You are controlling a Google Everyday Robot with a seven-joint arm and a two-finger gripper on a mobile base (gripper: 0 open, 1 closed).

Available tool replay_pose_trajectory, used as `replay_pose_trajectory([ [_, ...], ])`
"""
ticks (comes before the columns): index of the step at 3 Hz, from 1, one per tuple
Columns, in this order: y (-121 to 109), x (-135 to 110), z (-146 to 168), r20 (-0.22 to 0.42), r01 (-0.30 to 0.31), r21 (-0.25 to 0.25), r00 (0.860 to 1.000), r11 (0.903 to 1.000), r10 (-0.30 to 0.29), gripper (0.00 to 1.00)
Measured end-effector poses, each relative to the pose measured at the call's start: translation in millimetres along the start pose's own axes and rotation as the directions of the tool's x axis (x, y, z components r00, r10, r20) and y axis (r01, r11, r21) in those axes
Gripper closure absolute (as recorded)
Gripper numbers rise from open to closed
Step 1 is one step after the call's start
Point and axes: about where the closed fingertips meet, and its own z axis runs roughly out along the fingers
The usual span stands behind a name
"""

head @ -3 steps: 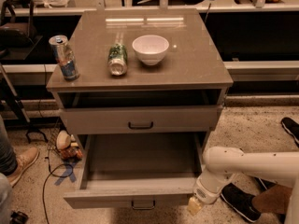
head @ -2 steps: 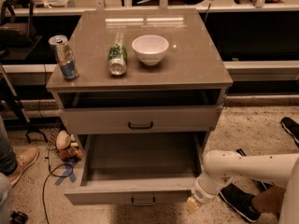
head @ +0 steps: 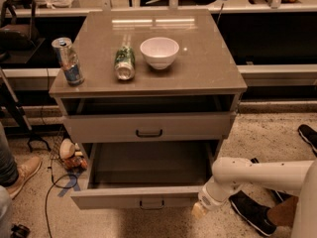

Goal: Close middle drawer

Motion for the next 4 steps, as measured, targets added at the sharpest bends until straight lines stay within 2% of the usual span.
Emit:
replay_pose_trajectory([
  [2,-33.5,-41.4,-3.5,0.119,-0.019,0.027,0.993,0.9995,0.016,1.00],
  [3,-53.6,-69.5,-17.0,0.216,-0.019,0.029,0.976,0.9994,0.013,1.00],
  [4,-79.5,-119.4,-34.5,0.349,-0.007,0.029,0.937,0.9996,-0.003,1.00],
])
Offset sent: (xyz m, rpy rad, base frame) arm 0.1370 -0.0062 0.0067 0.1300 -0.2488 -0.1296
